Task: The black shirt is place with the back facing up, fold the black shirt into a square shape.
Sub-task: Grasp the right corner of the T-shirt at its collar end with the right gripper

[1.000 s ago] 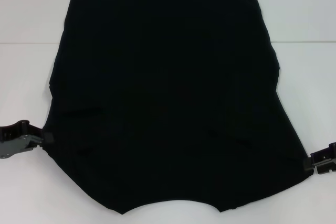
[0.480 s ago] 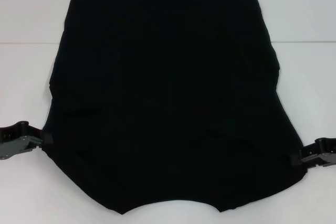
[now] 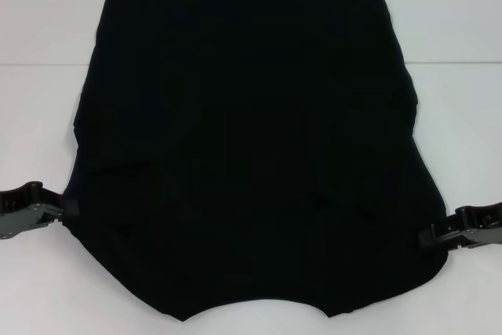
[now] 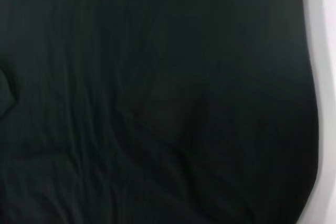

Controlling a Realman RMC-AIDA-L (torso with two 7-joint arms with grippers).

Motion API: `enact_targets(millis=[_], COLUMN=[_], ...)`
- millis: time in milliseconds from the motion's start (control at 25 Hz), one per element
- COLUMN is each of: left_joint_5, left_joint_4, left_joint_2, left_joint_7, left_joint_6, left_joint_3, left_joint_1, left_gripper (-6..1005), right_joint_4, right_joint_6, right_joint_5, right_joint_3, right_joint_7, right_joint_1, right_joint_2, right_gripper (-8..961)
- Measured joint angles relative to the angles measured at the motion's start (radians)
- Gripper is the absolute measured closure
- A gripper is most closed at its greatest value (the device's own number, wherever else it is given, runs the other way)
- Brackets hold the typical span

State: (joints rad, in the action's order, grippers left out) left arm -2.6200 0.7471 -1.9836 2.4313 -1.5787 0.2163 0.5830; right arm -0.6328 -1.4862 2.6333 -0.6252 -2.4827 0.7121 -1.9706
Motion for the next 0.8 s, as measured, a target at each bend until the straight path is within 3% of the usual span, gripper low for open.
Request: enact_targets(millis=[400, 800], left_joint_5=[0.000, 0.000], left_joint_4=[0.000, 0.000], left_joint_2=[-0.001, -0.002], left_joint_7=[-0.002, -0.007], left_joint_6=[-0.003, -0.007], left_joint_3=[0.000, 0.000], left_joint_1=[0.002, 0.002], left_gripper=[945, 945], right_joint_4=[-0.001, -0.001], right_joint_6=[0.013, 0.012], right_joint_5=[0.000, 0.000], right_joint_3=[-0.007, -0.007], right_joint_7=[-0.005, -0.009], right_joint_1=[0.012, 0.017], right_joint_2=[-0.007, -0.006], right_gripper=[521, 820])
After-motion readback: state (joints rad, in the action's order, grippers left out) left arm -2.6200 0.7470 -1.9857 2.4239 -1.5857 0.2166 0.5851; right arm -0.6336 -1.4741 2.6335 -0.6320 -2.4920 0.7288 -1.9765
